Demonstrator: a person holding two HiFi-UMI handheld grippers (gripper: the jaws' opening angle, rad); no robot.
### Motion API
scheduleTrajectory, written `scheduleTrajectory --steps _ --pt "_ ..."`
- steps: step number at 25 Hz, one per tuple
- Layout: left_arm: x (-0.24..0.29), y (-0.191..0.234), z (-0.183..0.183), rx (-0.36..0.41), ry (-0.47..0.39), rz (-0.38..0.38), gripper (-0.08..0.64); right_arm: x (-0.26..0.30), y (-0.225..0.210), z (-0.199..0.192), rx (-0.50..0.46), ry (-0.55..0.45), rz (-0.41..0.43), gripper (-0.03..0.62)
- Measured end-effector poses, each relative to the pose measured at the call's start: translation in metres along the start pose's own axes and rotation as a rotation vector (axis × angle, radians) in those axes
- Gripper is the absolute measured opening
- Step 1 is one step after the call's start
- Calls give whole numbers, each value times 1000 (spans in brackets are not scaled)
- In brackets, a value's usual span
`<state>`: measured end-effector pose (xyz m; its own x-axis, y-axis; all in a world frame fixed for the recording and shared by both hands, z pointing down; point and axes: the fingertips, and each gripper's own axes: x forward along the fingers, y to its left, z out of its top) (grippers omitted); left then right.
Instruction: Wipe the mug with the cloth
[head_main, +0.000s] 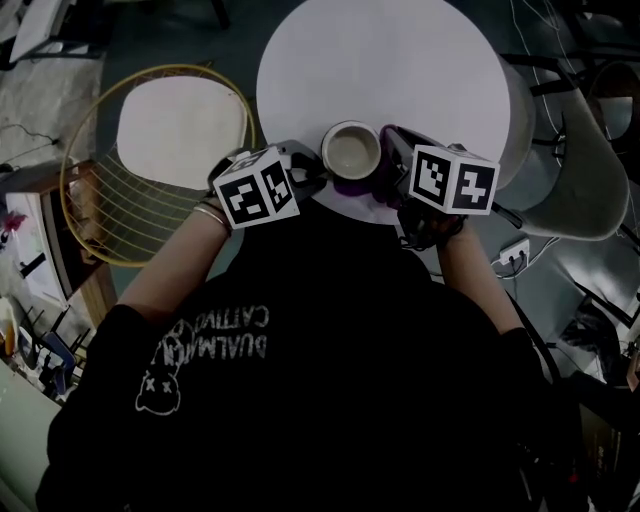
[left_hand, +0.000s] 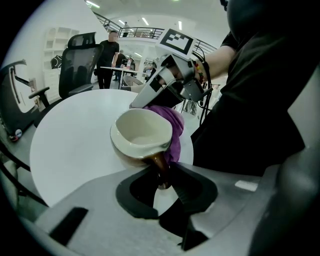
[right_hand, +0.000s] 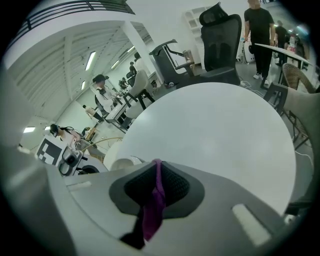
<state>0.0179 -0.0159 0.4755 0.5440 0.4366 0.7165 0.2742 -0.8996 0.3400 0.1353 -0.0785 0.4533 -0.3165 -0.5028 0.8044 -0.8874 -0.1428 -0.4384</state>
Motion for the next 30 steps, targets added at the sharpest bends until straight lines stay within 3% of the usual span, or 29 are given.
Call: scheduleTrajectory --steps 13,23,30 --pt "-3 1 -1 16 17 -43 77 6 6 10 -19 26 -2 34" --pt "-4 -2 -2 22 17 -79 80 11 13 12 -28 112 14 34" --pt "-5 -3 -2 40 26 -90 78 11 24 18 -88 145 38 34"
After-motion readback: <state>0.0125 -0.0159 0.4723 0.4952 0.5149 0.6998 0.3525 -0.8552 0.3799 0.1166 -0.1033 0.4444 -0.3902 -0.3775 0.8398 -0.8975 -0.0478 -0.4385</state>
